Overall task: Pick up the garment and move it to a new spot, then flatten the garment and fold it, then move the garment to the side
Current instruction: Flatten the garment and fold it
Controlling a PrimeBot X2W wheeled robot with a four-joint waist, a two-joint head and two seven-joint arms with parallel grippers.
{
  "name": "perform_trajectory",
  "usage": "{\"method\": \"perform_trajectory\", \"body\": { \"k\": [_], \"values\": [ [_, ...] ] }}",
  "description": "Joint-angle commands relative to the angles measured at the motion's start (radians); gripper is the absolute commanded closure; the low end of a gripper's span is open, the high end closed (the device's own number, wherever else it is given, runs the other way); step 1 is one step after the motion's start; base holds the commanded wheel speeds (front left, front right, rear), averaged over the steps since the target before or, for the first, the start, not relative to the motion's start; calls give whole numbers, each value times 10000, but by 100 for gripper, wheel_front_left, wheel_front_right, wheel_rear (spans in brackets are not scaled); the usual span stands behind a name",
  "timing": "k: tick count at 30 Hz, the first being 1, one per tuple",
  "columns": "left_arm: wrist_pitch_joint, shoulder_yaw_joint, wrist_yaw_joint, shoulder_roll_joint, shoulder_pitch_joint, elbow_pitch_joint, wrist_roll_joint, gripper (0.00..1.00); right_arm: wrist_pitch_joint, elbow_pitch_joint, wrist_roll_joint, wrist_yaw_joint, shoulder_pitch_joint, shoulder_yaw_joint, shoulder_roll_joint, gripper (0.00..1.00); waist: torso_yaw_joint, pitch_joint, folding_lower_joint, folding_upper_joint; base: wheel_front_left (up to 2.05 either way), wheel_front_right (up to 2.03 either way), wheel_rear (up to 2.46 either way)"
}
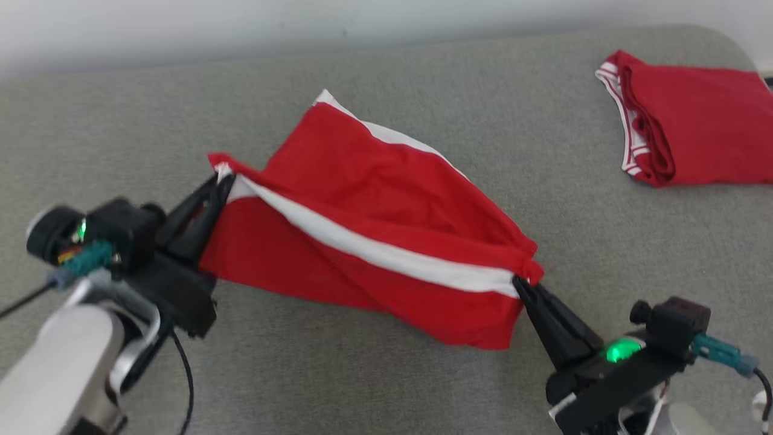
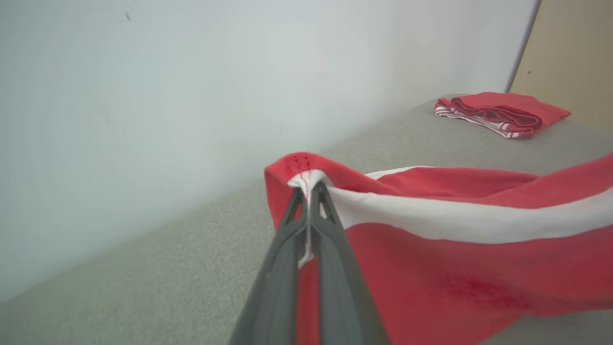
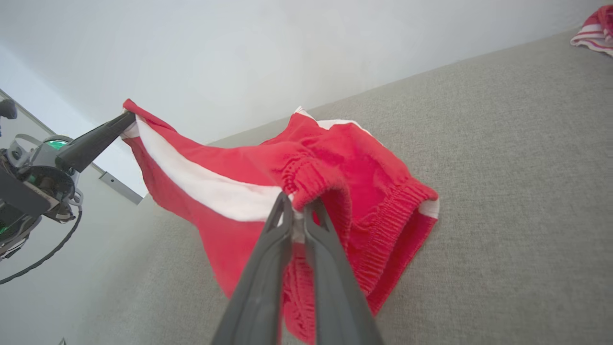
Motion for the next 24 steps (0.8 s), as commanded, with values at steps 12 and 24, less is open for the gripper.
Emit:
{"method": "perform_trajectory", "body": {
  "k": [12,24],
  "values": [
    [329,-1966,15,589,-3929,2473,-1079,100,-565,1541,-305,-21,-2457,244,839,100,-1525,2012,-2,-1,0,0,0],
    [-197,-3813,16,503,-5967,4539,-1542,100,-740,2318,-686,-21,-3275,427,1408,100,-1982,2443,-2,-1,0,0,0]
  ]
}}
